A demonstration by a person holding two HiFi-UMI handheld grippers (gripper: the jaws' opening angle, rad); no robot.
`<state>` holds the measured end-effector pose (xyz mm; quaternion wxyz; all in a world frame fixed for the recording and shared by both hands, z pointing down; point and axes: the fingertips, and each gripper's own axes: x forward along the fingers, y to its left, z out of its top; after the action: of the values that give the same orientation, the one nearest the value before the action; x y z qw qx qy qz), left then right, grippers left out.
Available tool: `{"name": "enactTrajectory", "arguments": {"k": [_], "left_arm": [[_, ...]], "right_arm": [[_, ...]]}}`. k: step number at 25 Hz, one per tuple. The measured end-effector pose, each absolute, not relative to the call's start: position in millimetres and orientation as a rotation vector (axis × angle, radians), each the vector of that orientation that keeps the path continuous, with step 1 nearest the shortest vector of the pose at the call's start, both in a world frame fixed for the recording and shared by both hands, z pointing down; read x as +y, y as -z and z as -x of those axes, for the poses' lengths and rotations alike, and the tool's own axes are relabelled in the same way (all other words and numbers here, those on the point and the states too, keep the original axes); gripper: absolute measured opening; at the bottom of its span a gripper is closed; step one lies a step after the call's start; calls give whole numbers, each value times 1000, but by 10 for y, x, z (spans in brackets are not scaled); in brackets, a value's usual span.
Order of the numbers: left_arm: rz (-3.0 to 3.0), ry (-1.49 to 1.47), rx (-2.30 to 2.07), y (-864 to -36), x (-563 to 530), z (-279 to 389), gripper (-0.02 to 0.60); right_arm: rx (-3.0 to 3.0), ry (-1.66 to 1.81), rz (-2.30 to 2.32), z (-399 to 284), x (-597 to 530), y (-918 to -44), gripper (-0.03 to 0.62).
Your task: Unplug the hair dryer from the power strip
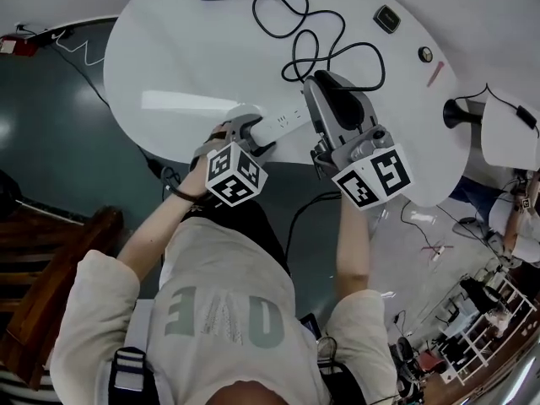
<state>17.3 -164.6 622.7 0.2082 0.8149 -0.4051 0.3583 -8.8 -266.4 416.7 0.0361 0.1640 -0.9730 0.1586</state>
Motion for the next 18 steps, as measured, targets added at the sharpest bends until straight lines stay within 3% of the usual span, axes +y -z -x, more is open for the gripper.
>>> {"name": "enactTrajectory", "arguments": {"k": [13, 18], "left_arm": [[-2240, -1030, -1112, -6272, -1641, -174, 267], [-2232, -1047, -1103, -6286, -1654, -195, 267]], "right_arm": [[-2672, -682, -690, -442, -2431, -4927, 74], [-2625, -801, -717, -333, -2616, -5056, 75]]}}
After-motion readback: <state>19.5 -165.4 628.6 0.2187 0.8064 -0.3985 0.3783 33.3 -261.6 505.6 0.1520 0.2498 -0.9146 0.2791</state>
